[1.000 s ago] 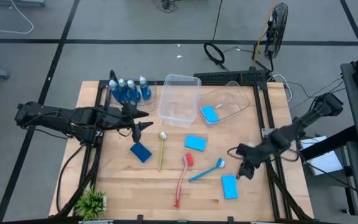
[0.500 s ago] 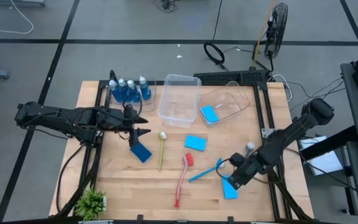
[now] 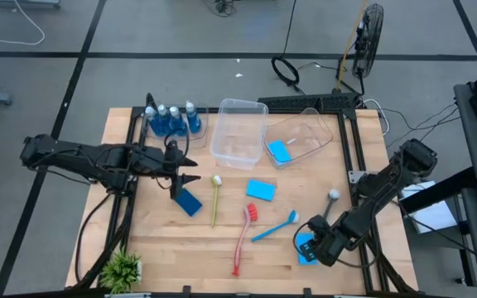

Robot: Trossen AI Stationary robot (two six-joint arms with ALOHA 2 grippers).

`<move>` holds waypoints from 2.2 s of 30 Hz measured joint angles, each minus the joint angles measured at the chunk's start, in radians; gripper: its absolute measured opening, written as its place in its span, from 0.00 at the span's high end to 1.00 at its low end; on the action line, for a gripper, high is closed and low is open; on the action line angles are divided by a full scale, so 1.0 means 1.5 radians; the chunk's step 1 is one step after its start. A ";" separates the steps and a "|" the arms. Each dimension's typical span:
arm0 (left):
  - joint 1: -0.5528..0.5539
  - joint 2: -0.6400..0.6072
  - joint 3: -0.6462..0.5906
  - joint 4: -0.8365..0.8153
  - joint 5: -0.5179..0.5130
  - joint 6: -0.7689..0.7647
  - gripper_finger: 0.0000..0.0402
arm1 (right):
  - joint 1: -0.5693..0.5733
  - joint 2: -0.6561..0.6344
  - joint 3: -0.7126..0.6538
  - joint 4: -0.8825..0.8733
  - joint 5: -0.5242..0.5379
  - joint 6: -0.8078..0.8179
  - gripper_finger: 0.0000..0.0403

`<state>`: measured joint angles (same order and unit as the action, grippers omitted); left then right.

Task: Pick & Place Kitchen Sink Supplies
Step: Put the sponge into the right transparent bin

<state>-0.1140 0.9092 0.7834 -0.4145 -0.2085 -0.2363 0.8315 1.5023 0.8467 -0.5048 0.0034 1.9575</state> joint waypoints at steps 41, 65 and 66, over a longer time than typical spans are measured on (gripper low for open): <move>-0.069 -0.001 0.000 0.000 0.000 -0.026 0.46 | 0.001 0.022 -0.041 0.047 0.030 -0.062 0.60; -0.069 -0.001 0.000 0.000 0.000 -0.022 0.46 | 0.001 0.023 -0.042 0.056 0.030 -0.038 0.60; -0.069 -0.001 0.000 0.000 0.000 -0.022 0.46 | 0.001 0.023 -0.042 0.060 0.026 -0.038 0.60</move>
<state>-0.2176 0.9085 0.7837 -0.4149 -0.2081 -0.2692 0.8330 1.5372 0.7830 -0.4148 0.0431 1.8999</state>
